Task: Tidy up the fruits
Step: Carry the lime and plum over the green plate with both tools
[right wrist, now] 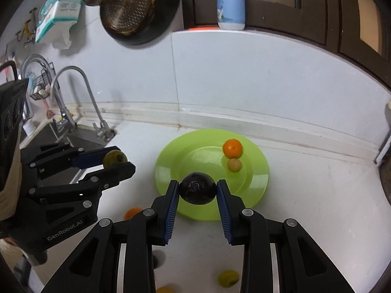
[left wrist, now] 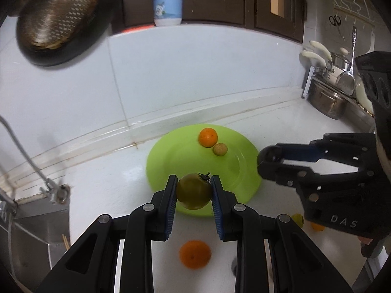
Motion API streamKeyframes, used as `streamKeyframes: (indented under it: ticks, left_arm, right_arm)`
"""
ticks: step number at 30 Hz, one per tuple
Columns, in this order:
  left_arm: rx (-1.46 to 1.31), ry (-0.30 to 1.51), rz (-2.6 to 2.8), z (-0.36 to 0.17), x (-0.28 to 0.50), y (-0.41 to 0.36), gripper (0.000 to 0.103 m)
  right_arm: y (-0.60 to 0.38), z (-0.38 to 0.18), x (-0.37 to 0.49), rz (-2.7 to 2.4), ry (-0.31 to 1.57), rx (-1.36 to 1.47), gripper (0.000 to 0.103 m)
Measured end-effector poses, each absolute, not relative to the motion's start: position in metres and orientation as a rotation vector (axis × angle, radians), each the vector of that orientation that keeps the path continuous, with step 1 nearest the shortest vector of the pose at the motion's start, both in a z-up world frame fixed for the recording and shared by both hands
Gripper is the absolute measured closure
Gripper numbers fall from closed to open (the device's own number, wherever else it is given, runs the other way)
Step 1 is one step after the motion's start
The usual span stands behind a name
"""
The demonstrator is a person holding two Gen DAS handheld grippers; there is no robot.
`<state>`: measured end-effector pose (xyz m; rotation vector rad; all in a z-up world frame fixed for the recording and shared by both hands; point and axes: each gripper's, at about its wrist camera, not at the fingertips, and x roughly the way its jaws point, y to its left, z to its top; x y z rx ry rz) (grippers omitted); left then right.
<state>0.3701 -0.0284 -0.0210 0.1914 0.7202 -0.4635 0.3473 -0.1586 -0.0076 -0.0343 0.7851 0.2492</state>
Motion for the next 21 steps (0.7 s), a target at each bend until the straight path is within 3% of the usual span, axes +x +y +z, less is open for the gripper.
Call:
streamKeyframes:
  ticks: [21]
  left_arm:
    - [0.233,0.873,-0.458,-0.077,0.424,-0.058,0.075]
  right_arm:
    - [-0.176,-0.069,0.401,0.274,0.953,-0.039,0.070]
